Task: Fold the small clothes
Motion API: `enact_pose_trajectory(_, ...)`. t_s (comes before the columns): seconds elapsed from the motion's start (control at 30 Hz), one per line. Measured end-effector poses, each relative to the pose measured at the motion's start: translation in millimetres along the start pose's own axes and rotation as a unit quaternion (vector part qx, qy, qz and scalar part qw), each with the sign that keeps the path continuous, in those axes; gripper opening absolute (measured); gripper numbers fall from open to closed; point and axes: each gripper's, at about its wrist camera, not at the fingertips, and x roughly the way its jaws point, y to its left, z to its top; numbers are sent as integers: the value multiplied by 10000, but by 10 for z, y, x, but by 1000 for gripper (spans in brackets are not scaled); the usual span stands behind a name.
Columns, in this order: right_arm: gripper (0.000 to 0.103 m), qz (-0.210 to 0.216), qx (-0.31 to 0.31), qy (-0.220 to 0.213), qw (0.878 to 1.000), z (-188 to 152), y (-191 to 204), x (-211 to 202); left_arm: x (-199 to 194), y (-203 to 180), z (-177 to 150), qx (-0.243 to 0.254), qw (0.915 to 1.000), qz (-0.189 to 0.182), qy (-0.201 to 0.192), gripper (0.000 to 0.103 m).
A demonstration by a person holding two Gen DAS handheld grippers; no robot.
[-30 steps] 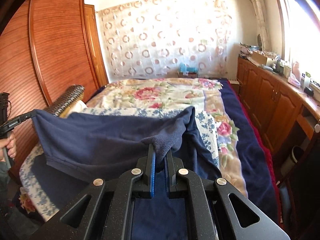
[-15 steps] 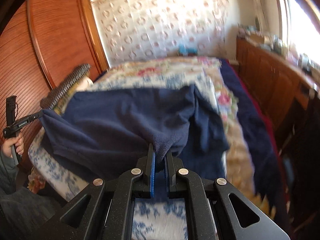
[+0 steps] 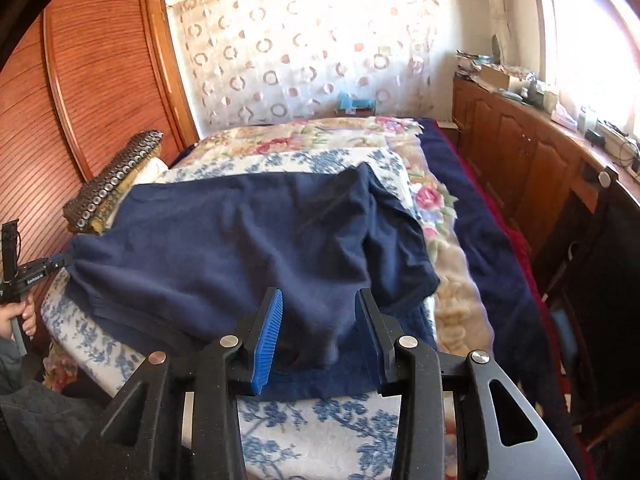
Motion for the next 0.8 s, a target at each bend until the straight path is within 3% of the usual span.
enact_pose_trajectory(0.2,42,-45,-172,17,9998,-56,107,130,-3,2,-37,-34,9998,-139,99,66)
enact_pose_trajectory(0.37,43,133,-351,-28,9993,-67,291,167,63,49,-108,-205,9995,-78,235,68)
enact_pose_trajectory(0.53,43,8,-445,24,9990,-80,358,258,180,113,-126,-422,9984,-47,366,68)
enact_pose_trajectory(0.6,49,9,-400,38,9992,-83,346,297,230,128,-134,-518,9977,-46,442,68)
enact_pose_trajectory(0.67,63,-49,-398,67,9992,-104,323,352,247,131,-156,-545,9974,-75,456,68)
enact_pose_trajectory(0.8,66,-362,-459,159,9982,-181,291,485,256,87,-195,-517,9977,-76,427,67)
